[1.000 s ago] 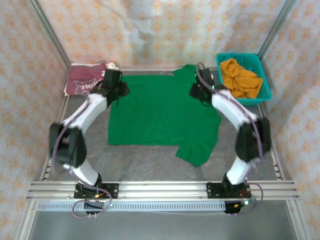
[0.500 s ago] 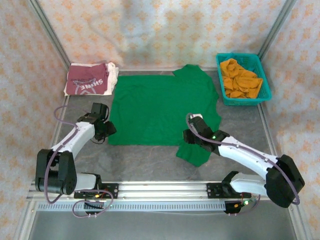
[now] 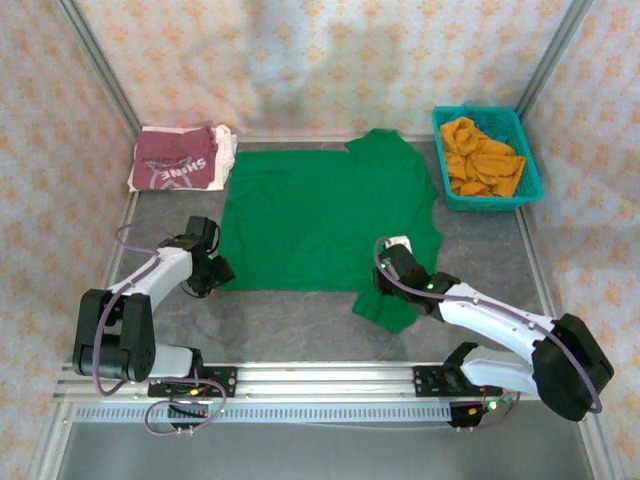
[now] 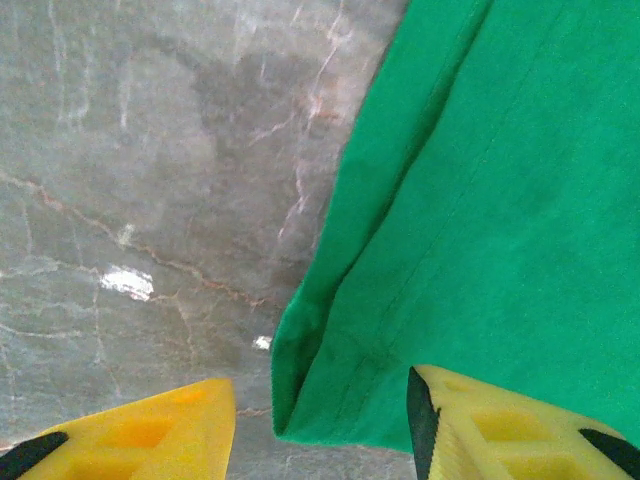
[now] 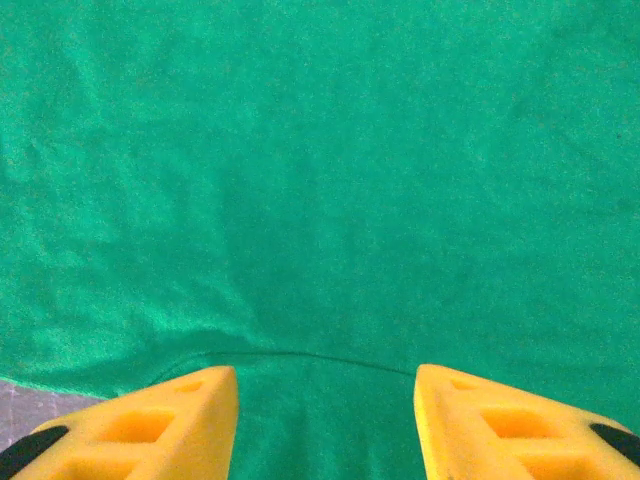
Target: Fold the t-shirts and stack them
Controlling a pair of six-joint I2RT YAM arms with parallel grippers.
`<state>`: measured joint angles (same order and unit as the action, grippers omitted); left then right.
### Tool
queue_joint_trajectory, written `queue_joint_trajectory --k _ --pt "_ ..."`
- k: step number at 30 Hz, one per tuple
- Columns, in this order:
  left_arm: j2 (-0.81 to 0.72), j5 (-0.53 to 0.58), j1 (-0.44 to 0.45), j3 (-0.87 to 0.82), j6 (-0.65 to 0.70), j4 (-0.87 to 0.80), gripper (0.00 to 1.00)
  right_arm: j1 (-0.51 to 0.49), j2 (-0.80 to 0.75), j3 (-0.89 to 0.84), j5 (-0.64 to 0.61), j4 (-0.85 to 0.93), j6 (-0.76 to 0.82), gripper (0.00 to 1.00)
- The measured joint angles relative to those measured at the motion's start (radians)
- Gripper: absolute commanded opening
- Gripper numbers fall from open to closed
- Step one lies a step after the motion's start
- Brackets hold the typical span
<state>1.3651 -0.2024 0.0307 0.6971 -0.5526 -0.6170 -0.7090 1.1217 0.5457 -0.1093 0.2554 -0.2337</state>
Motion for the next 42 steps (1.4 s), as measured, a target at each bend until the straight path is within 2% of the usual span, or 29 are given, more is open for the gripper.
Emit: queue_joint_trajectory --k 3,9,12,15,22,26,29,31,42 --pt "0.0 0.0 0.0 -0.018 0.0 0.007 0.46 0.0 -0.014 -0.008 0.0 -0.021 0.001 0.5" --pt "0.041 0.003 0.0 -0.021 0.003 0.046 0.32 -0.009 -0.032 -0.012 -0.005 -0.026 0.003 0.5" --pt "0.041 0.01 -0.001 -0.021 0.004 0.043 0.13 -0.039 -0.057 -0.011 -0.011 -0.008 0.0 0.5" --pt "0.038 0.019 -0.005 -0.02 0.008 0.04 0.0 -0.073 -0.082 -0.003 -0.014 0.037 -0.014 0.51" --pt "0.015 0.011 0.0 -0.02 0.01 0.082 0.0 -0.158 -0.054 0.091 0.022 0.211 -0.073 0.53" --pt "0.006 0.011 -0.003 -0.02 0.01 0.105 0.0 -0.285 0.005 0.129 0.065 0.27 -0.085 0.58" --pt "0.013 0.011 -0.025 -0.02 0.01 0.121 0.0 -0.387 0.079 0.163 0.084 0.321 -0.072 0.66" --pt "0.017 0.011 -0.043 -0.02 0.01 0.129 0.0 -0.428 0.129 0.187 0.09 0.352 -0.057 0.66" --pt "0.019 -0.002 -0.106 -0.021 0.03 0.173 0.0 -0.447 0.342 0.319 0.044 0.443 -0.011 0.65"
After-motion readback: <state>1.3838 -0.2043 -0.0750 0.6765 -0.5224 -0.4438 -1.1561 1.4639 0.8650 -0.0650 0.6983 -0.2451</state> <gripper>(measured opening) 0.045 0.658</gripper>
